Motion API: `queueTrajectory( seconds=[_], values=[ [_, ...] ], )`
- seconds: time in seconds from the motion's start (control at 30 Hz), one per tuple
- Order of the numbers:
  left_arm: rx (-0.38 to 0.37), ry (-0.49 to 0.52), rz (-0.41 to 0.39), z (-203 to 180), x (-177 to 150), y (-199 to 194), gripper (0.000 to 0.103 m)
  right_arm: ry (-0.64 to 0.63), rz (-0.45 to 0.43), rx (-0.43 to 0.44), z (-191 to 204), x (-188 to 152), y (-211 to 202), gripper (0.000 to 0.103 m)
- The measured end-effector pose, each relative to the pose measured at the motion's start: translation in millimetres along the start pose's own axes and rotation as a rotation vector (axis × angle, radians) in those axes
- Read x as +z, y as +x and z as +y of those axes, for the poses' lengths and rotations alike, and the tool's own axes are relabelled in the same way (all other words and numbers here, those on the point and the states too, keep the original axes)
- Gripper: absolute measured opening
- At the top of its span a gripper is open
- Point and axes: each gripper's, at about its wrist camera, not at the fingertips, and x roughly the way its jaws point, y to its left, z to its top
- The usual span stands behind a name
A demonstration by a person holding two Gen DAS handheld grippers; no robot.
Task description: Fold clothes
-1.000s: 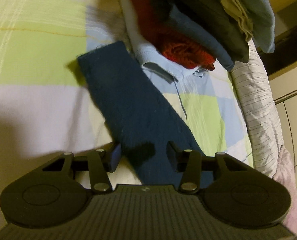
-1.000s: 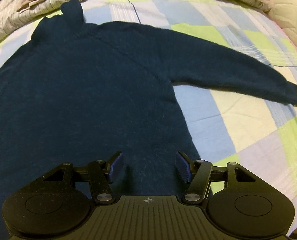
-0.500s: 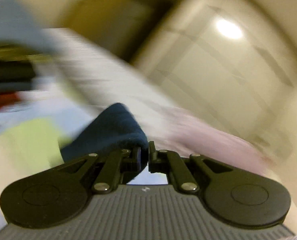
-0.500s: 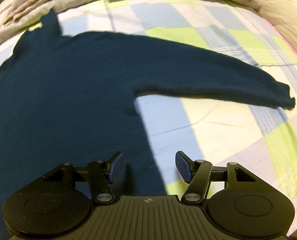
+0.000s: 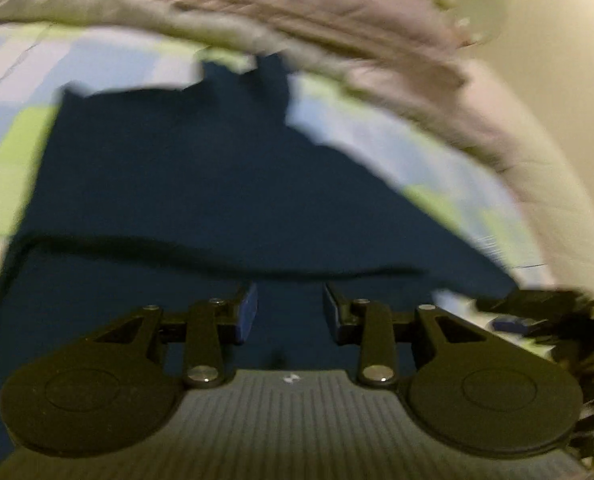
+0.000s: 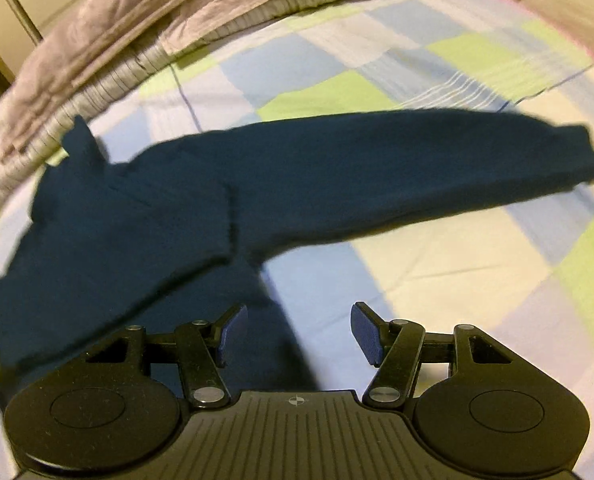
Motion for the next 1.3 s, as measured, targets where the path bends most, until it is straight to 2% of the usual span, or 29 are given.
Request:
queueTrajectory(
  seconds=[0.13,0.23,0.33,0.47,0.57,0.63,0.7,0.73,0.8,0.97,1.0,1.03,1.07,1.1,1.17,1.3],
  values=[
    [0.156,0.007,-0.01,35.5,3.1,-7.1,0.03,0.144,0.006,0.158,-6.2,3.3,15.2,0.061],
    [0.222,-0.037,-0.038,63.9,14.2,-8.8,0.032,0.303,0.022,0.254,-14.8,8.2,31.5,0.061],
    [0.27,-0.108,-0.067,88.6,24.0,-11.4,0.035,0.42,0.021,0.301,-20.5,14.8,46.9,0.061],
    [0.305,-0.191,-0.088,107.9,34.5,-7.7,0.037,0.483,0.028,0.313,-23.7,22.7,63.8,0.061],
    [0.289,-0.249,-0.079,117.6,36.5,2.3,0.038,0.47,0.025,0.314,-20.8,26.4,69.2,0.06],
    [0.23,-0.298,-0.085,123.6,36.3,10.1,0.034,0.433,0.02,0.308,-17.0,28.1,69.4,0.06],
    [0.184,-0.309,-0.092,126.4,41.1,19.7,0.03,0.389,0.019,0.287,-11.6,28.6,69.5,0.045],
    [0.18,-0.305,-0.092,126.5,42.6,21.1,0.025,0.368,0.022,0.271,-8.6,28.9,69.4,0.045],
    [0.176,-0.305,-0.095,126.7,45.5,22.4,0.025,0.363,0.017,0.257,-6.2,29.3,64.9,0.045],
    [0.125,-0.362,-0.108,133.7,43.3,17.9,0.027,0.517,-0.009,0.324,-19.0,24.1,60.5,0.046],
    [0.122,-0.352,-0.104,133.7,43.3,19.1,0.023,0.54,-0.005,0.332,-20.5,23.7,64.7,0.045],
    [0.119,-0.34,-0.099,133.6,43.7,20.6,0.012,0.563,0.0,0.34,-22.1,23.2,68.9,0.045],
    [0.127,-0.322,-0.095,133.0,43.8,21.7,0.008,0.587,0.004,0.349,-23.7,22.8,73.1,0.045],
    [0.134,-0.307,-0.093,133.3,43.9,22.6,0.005,0.61,0.008,0.357,-25.3,22.4,77.3,0.034],
    [0.135,-0.305,-0.103,136.1,42.8,21.6,0.001,0.554,-0.011,0.344,-18.7,24.0,76.5,0.01],
    [0.149,-0.281,-0.221,135.2,37.0,2.3,0.0,0.407,-0.058,0.307,-2.3,28.3,72.0,0.007]
  ],
)
